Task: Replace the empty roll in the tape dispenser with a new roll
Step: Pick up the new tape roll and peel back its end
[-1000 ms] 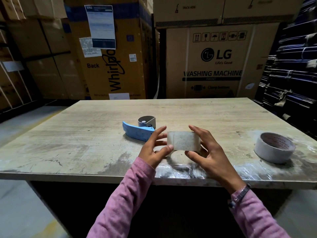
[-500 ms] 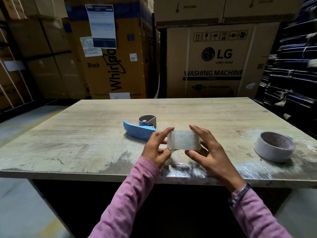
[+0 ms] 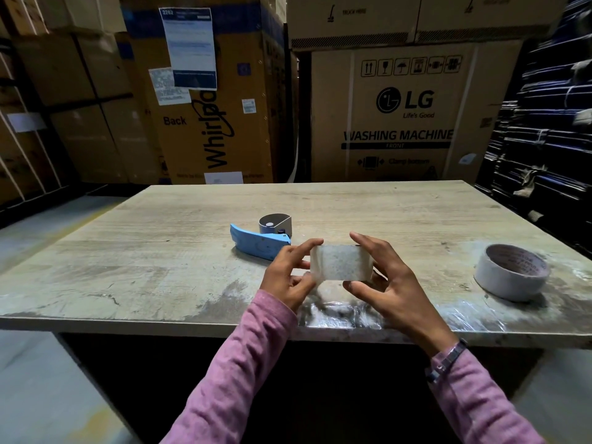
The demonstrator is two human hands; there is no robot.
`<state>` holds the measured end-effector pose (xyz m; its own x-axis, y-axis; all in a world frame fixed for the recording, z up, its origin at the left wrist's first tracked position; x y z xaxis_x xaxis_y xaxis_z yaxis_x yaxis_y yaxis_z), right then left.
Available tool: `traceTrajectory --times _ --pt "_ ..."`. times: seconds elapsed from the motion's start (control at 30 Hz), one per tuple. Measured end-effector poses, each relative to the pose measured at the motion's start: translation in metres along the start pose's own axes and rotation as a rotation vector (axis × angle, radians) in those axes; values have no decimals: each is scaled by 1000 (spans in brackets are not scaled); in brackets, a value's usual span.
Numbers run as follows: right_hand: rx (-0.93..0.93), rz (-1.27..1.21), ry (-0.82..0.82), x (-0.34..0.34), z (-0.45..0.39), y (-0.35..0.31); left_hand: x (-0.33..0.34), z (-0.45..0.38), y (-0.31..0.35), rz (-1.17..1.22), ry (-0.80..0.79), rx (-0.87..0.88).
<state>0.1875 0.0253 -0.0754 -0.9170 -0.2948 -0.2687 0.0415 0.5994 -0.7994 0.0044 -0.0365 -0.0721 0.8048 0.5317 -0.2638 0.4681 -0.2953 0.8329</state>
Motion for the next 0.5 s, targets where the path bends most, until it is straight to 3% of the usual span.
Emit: traceTrajectory --times 0.5 --pt "-21 14 5 1 -1 2 0 1 0 37 -12 1"
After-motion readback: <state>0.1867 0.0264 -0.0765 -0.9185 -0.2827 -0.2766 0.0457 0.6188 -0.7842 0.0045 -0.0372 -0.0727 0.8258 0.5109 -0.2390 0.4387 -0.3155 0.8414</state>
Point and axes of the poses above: each hand's wrist, its own z-axis away from the middle knuckle, its own x-axis out of the palm, y = z × x, the point moved 3 cm from there along -z, towards the middle knuckle, and after that the axes turned 9 degrees about y, right-handed, at the moved point
